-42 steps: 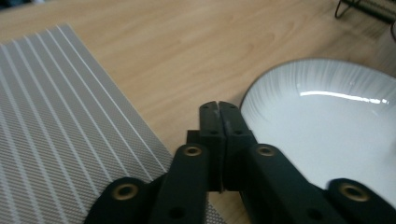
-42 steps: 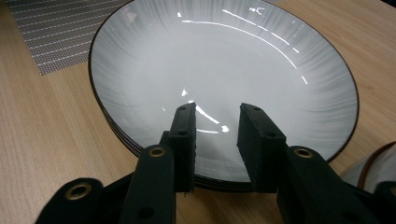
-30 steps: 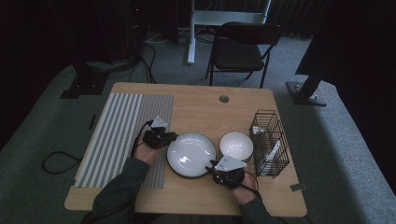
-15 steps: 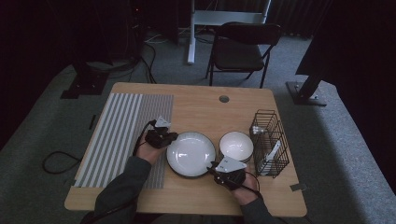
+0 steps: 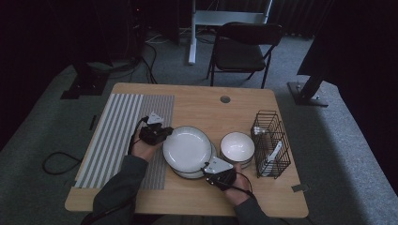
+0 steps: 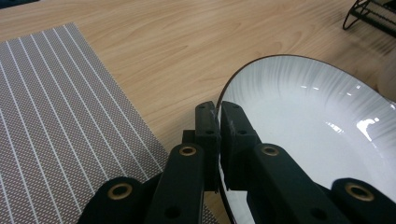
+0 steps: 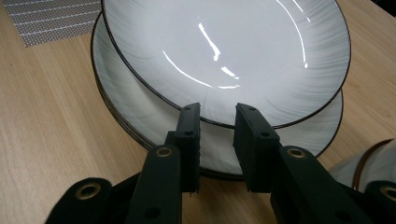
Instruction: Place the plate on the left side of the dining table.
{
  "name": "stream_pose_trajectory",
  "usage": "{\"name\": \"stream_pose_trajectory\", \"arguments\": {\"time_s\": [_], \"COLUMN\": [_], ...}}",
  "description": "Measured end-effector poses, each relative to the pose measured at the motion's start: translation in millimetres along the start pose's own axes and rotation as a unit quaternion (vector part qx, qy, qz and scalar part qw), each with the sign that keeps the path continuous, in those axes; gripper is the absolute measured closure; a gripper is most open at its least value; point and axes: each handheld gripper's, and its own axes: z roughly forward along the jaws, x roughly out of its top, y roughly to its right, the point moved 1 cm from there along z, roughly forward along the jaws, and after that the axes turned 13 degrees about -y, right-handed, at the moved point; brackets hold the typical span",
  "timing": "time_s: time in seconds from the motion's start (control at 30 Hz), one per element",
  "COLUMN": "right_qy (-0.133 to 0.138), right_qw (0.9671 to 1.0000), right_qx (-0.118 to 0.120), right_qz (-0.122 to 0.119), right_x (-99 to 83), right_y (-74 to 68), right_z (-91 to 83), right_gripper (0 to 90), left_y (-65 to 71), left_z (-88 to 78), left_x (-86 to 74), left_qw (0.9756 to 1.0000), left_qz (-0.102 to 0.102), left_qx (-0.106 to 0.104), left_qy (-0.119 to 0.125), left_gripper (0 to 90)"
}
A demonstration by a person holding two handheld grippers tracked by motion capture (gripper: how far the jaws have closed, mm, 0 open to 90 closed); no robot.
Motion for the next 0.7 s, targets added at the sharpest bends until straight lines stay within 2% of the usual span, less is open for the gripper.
{"name": "stream_pose_trajectory", "arguments": {"time_s": [0.07,0.17,0.23,0.27,0.4,0.47,0.57,0.7], "right_qy": [0.0,0.0,0.0,0.0,0.0,0.0,0.0,0.001], "right_qw": [1.0,1.0,1.0,1.0,1.0,1.0,1.0,1.0], "right_qx": [0.003,0.004,0.004,0.004,0.004,0.004,0.004,0.003], "right_qz": [0.001,0.004,0.003,0.004,0.003,0.003,0.004,0.003], "right_x": [0.3,0.1,0.2,0.2,0.0,-0.2,-0.2,-0.2], "right_y": [0.4,0.8,1.0,1.2,1.5,1.8,1.7,1.5], "right_z": [0.3,0.4,0.5,0.5,0.6,0.6,0.6,0.6], "right_gripper": [70.8,70.8,70.8,70.9,71.0,71.1,71.2,71.2], "left_y": [-0.7,1.2,1.2,3.4,1.6,1.2,-1.5,-4.8], "left_z": [0.9,6.8,6.8,14.1,17.5,22.7,25.0,25.0], "left_x": [-0.4,-0.2,-0.2,-1.2,-2.1,-3.7,-5.1,-4.9], "left_qw": [1.0,0.9996,0.9996,0.9993,0.9985,0.9979,0.9968,0.9955], "left_qz": [-0.003,-0.008,-0.008,-0.015,-0.028,-0.031,-0.045,-0.052], "left_qx": [-0.009,-0.025,-0.025,-0.033,-0.047,-0.052,-0.064,-0.075], "left_qy": [0.002,0.002,0.002,-0.005,-0.012,-0.024,-0.02,-0.021], "left_gripper": [84.4,70.6,69.8,66.0,66.1,66.6,69.4,72.1]}}
